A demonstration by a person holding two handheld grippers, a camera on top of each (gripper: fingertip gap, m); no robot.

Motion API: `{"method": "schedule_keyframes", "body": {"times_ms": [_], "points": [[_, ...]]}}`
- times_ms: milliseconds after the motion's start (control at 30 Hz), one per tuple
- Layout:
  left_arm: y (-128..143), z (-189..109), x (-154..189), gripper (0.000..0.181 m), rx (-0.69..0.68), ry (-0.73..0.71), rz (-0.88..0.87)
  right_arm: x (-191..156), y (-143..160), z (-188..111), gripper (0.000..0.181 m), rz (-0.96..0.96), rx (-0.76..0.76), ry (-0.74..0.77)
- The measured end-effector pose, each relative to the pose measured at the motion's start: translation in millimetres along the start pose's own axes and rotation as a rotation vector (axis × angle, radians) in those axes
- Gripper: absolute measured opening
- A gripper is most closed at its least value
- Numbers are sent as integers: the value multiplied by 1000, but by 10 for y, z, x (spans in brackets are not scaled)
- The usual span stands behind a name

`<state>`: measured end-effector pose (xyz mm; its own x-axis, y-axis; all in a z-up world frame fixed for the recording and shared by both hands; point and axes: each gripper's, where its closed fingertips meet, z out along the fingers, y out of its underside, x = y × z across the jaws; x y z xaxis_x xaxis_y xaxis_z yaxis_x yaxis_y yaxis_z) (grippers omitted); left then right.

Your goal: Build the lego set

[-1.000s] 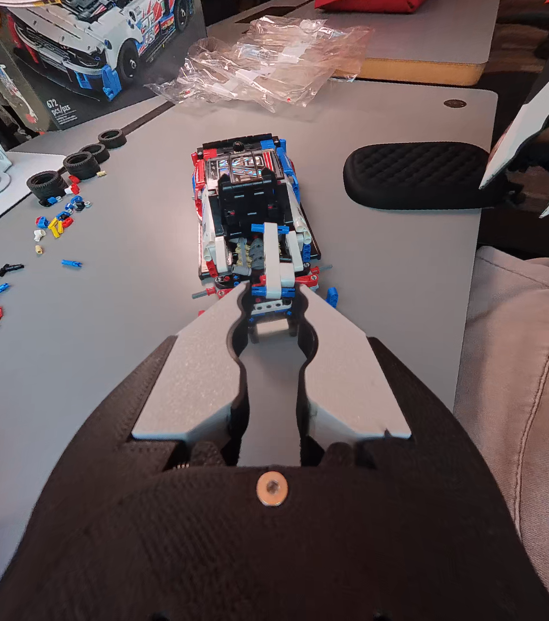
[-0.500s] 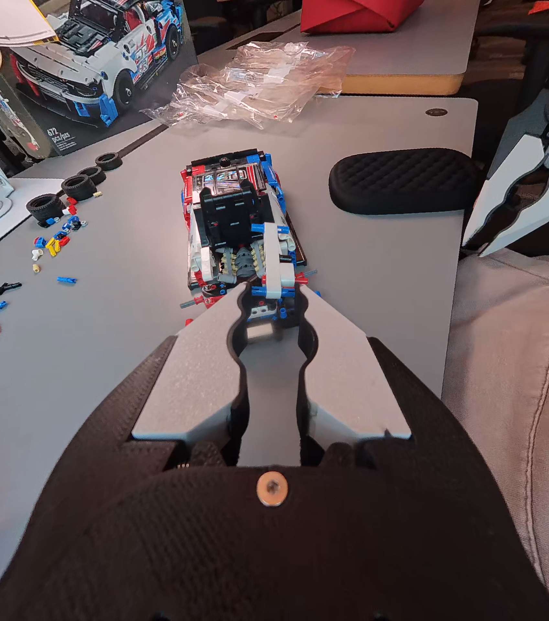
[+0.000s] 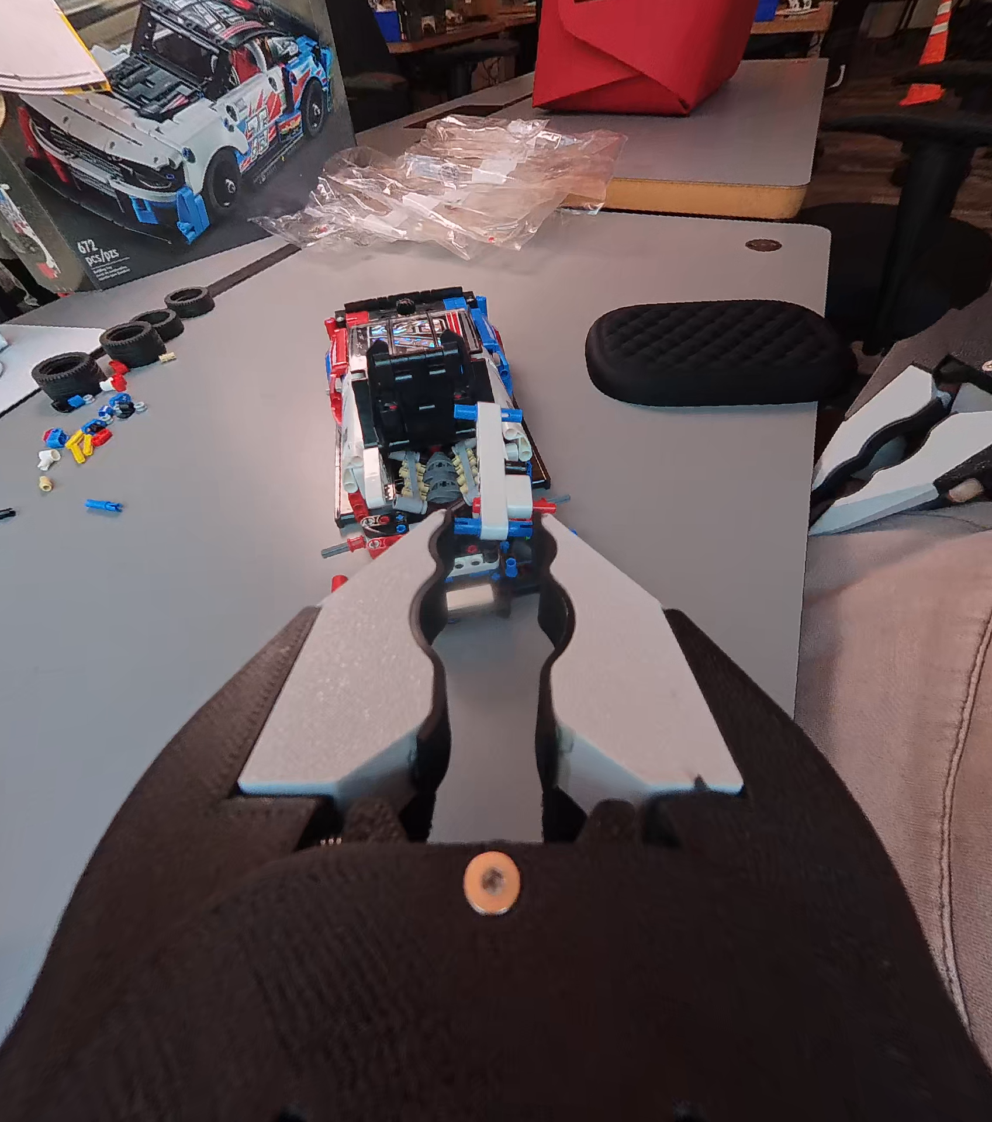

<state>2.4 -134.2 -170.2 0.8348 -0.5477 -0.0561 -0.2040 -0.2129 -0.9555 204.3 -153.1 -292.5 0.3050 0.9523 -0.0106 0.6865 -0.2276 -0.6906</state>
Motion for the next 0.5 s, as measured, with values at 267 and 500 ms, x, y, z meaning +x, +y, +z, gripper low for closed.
{"method": "schedule_keyframes", "body": {"times_ms": [267,500], "points": [[3,-6,2,23,8,3,-8,-34,-18,53,4,-22,5,-32],[28,-5,-21,23,-7,1,-19,-199,-243,-353,4,-255,139,-195]]}}
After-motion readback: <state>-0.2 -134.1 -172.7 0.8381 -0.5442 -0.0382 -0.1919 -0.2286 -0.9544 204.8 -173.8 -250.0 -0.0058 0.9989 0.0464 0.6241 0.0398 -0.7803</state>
